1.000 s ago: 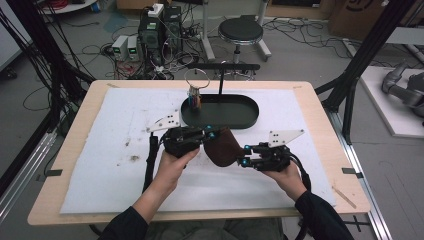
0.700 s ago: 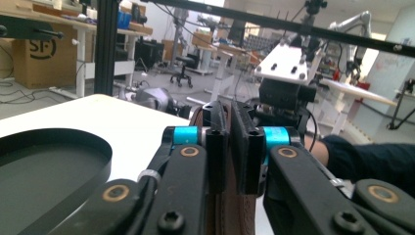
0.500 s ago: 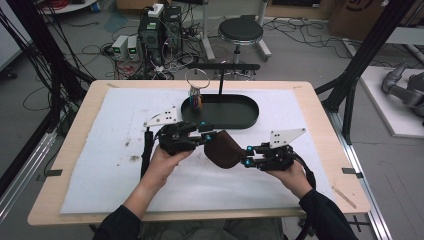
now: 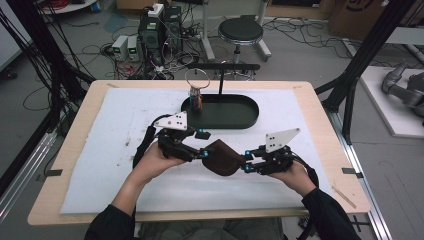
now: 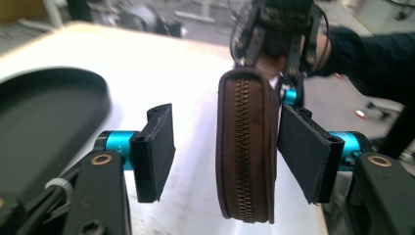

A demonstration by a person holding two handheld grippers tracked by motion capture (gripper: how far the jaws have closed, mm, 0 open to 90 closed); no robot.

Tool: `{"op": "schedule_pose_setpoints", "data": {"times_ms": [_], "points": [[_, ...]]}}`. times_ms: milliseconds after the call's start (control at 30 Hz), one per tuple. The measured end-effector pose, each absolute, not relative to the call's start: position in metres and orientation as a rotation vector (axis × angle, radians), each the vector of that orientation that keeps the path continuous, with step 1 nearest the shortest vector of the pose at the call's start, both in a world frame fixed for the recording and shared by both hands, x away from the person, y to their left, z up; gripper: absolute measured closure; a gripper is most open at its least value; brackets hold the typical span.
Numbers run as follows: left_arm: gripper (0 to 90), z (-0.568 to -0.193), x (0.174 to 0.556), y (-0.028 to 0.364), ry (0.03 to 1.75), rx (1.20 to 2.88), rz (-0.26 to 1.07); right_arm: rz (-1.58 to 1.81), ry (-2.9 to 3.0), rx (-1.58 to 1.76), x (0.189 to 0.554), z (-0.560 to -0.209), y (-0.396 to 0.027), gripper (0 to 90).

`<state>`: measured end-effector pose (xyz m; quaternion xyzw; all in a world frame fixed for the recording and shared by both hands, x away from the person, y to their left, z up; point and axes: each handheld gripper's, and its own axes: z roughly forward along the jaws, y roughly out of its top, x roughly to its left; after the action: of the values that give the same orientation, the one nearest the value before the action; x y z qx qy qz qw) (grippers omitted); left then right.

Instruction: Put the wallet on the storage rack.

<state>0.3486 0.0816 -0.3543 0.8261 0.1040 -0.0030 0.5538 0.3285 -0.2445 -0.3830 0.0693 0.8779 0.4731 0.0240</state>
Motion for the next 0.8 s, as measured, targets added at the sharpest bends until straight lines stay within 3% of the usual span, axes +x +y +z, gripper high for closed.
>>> {"op": "schedule_pose_setpoints", "data": {"times_ms": [100, 200, 567, 700, 800], "points": [[44.0, -0.358, 0.349, 0.077, 0.212, 1.981, -0.052, 1.446, 2.737, 0.193, 0.328, -0.384, -0.243, 71.6], [59.8, -0.359, 0.348, 0.075, 0.157, 1.994, -0.058, 1.426, 2.749, 0.190, 0.328, -0.384, -0.243, 71.5], [67.2, -0.365, 0.347, 0.081, 0.167, 1.811, -0.047, 1.590, 2.648, 0.258, 0.331, -0.377, -0.254, 66.0], [67.8, -0.368, 0.347, 0.084, 0.210, 1.688, -0.035, 1.731, 2.574, 0.360, 0.335, -0.375, -0.263, 53.3], [67.9, -0.367, 0.346, 0.086, 0.220, 1.634, -0.020, 1.791, 2.548, 0.414, 0.336, -0.378, -0.265, 49.3]]}}
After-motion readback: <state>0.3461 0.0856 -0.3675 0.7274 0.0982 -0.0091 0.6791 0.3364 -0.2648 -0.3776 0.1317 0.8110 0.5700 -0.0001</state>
